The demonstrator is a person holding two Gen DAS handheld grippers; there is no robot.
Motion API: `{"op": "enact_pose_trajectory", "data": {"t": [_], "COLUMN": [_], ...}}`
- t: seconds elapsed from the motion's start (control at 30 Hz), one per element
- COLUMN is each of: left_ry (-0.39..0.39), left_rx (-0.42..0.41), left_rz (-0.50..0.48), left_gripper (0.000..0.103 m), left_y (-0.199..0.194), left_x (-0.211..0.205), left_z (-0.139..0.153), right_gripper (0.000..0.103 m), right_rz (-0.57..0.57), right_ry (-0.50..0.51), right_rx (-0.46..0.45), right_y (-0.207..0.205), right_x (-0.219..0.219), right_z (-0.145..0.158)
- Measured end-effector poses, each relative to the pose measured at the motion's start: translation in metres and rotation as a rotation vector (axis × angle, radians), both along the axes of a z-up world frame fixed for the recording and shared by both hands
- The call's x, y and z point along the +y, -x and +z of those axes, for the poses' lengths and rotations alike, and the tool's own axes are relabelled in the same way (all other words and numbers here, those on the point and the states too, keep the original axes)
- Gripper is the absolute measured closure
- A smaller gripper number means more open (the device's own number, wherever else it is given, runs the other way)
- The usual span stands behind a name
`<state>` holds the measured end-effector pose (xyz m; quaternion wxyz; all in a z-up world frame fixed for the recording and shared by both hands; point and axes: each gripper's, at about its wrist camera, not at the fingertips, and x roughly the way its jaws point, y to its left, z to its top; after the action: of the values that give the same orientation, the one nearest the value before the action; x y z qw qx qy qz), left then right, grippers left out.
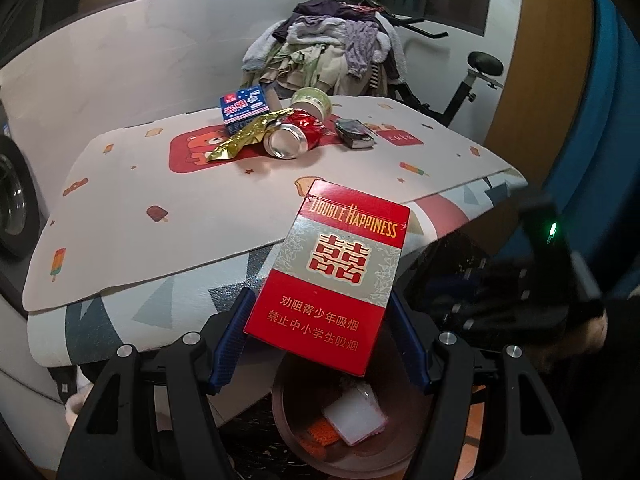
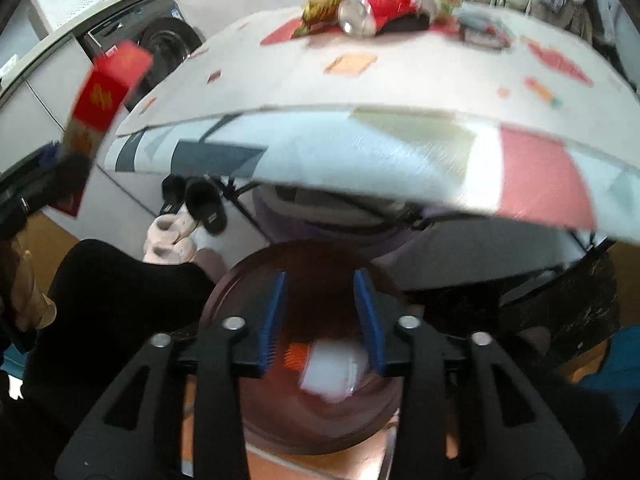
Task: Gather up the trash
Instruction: 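Open the right tool to drop the blister pack into the bin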
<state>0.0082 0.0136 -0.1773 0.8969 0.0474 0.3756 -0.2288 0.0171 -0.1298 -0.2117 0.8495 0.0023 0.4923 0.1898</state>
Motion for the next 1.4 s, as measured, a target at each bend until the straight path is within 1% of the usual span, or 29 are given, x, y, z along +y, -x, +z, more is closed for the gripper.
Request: {"op": "enact_pose_trajectory", "data": {"t": [0.03,0.07,0.1,0.13,0.17,0.23,0.33,0.4,0.5,0.67,0.87,1.03,1.1,1.13,1.17,1.27,1.4], "left_ry": [-0.005,-0.008,-0.009,-0.009,-0.008,-0.007,-0.011,0.001,0.034,0.045,0.033,0.028,0.018,0.015,0.012,0.003,-0.008], "left_rx": [-0.002,-0.003,-0.004,-0.004,-0.003,0.000,0.007,0.015,0.056,0.103,0.121,0.130,0.136,0.133,0.125,0.114,0.109], "left_rz": [-0.009,-0.014,-0.022,-0.029,-0.036,-0.047,-0.058,-0.064,-0.054,-0.049,-0.070,-0.079,-0.074,-0.070,-0.065,-0.046,0.001], "left_gripper": [0.038,0.038,0.038,0.038,0.038,0.038,0.038,0.038,0.038,0.038,0.038,0.038,0.031,0.022,0.018,0.013,0.012], "left_y": [0.001,0.001,0.001,0.001,0.001,0.002,0.002,0.002,0.000,-0.005,-0.002,-0.002,-0.004,-0.003,-0.003,-0.003,-0.007], "left_x": [-0.001,-0.001,-0.001,-0.002,-0.003,-0.004,-0.008,-0.008,-0.006,-0.007,-0.011,-0.014,-0.014,-0.015,-0.014,-0.014,-0.009], "left_z": [-0.002,-0.004,-0.006,-0.009,-0.010,-0.014,-0.021,-0.027,-0.039,-0.051,-0.055,-0.057,-0.058,-0.058,-0.058,-0.056,-0.057], "right_gripper": [0.025,0.016,0.013,0.008,0.006,0.006,0.006,0.006,0.006,0.006,0.006,0.006,0.006,0.006,0.006,0.006,0.006], "right_rz": [0.001,0.009,0.018,0.024,0.024,0.016,-0.024,-0.061,-0.087,-0.108,-0.129,-0.123,-0.121,-0.121,-0.122,-0.124,-0.133], "right_ry": [0.011,0.018,0.023,0.039,0.052,0.067,0.010,0.001,0.008,0.039,0.036,0.039,0.040,0.040,0.040,0.038,0.035], "right_rx": [-0.041,-0.089,-0.113,-0.142,-0.163,-0.208,-0.230,-0.249,-0.241,-0.233,-0.225,-0.226,-0.226,-0.226,-0.225,-0.222,-0.219], "right_y": [0.001,0.004,0.004,0.005,0.006,0.007,0.007,0.006,0.005,0.003,0.002,0.003,0.003,0.003,0.003,0.003,0.002], "right_x": [-0.003,-0.006,-0.008,-0.011,-0.012,-0.019,-0.033,-0.038,-0.043,-0.041,-0.045,-0.044,-0.043,-0.043,-0.043,-0.044,-0.046], "right_z": [0.006,0.013,0.016,0.020,0.022,0.026,0.031,0.031,0.025,0.020,0.018,0.018,0.018,0.018,0.018,0.018,0.017]}}
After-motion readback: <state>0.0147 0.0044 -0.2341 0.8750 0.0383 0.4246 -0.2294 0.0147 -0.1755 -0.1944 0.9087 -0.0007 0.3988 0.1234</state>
